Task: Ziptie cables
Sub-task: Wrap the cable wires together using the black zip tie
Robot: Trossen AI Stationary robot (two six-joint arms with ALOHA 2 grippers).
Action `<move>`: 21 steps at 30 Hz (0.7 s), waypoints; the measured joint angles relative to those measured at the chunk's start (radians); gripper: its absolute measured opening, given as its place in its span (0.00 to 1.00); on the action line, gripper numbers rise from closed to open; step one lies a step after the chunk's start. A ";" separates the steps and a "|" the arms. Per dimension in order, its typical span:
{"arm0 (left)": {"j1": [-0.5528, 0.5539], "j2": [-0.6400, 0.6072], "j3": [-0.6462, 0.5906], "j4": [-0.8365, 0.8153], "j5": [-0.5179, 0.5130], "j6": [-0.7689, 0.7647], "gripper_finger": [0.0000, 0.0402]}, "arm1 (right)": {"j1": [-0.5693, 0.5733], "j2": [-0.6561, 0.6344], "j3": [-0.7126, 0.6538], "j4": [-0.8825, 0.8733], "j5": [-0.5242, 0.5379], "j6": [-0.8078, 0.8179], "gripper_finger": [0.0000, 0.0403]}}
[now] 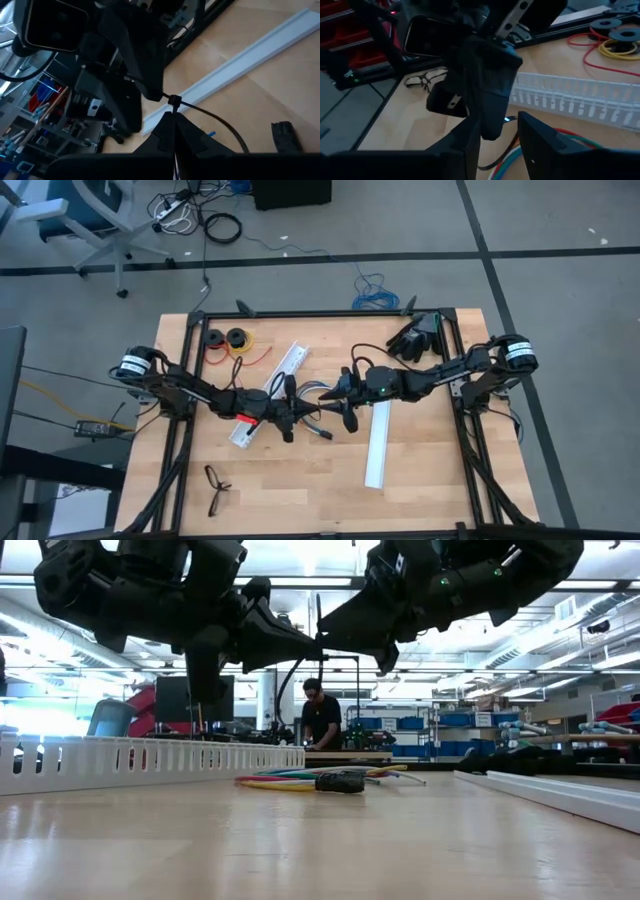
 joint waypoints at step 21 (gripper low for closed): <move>0.002 0.000 0.000 0.004 -0.035 0.001 0.01 | -0.005 0.000 0.000 -0.063 -0.091 -0.074 0.29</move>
